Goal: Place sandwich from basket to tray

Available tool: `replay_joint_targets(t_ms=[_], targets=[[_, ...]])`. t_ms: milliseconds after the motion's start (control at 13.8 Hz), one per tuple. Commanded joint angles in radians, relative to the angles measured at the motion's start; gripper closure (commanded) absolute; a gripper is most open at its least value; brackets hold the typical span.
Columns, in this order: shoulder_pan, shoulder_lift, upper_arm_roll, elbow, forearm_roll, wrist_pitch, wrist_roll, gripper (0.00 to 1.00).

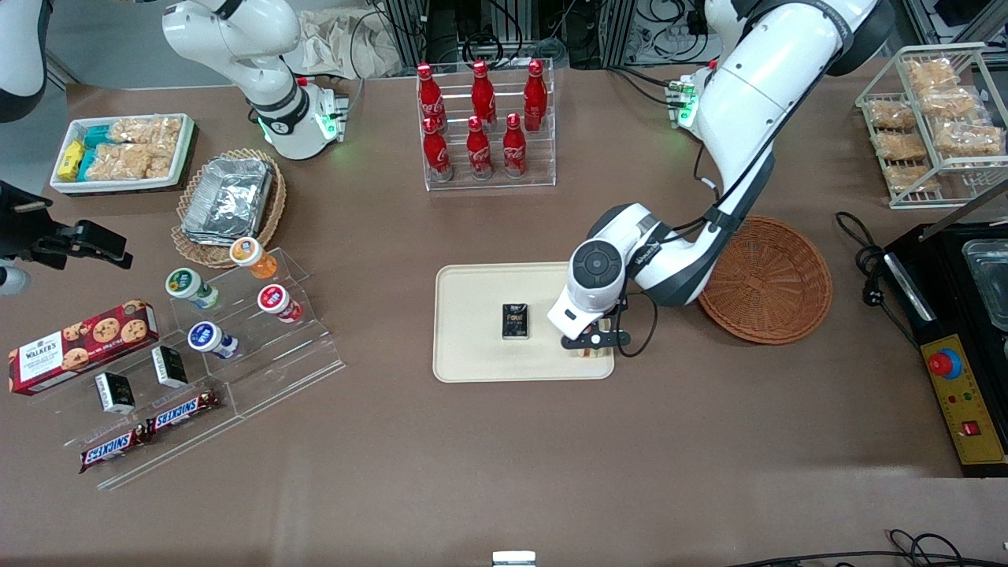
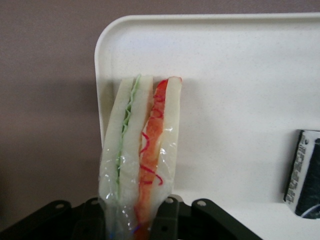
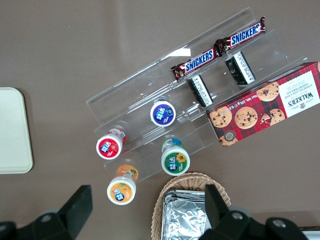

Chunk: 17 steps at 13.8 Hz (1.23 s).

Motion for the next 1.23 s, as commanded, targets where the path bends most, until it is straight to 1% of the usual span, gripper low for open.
replay_joint_targets(t_ms=[0, 290, 507, 652, 797, 942, 1014, 1087, 1159], targets=[[-0.009, 0.013, 0.003, 0.023, 0.021, 0.004, -0.044, 0.0], [-0.012, 0.01, 0.003, 0.023, 0.029, -0.002, -0.07, 0.0], [-0.007, -0.016, 0.001, 0.034, 0.024, -0.029, -0.088, 0.0], [-0.004, -0.068, 0.001, 0.04, 0.023, -0.06, -0.188, 0.0], [-0.001, -0.151, 0.001, 0.054, 0.014, -0.104, -0.237, 0.0], [0.037, -0.219, 0.0, 0.083, 0.011, -0.211, -0.266, 0.0], [0.048, -0.257, -0.001, 0.1, -0.012, -0.254, -0.266, 0.0], [0.063, -0.295, 0.001, 0.121, -0.052, -0.287, -0.266, 0.0], [0.095, -0.331, 0.0, 0.14, -0.084, -0.314, -0.263, 0.0]])
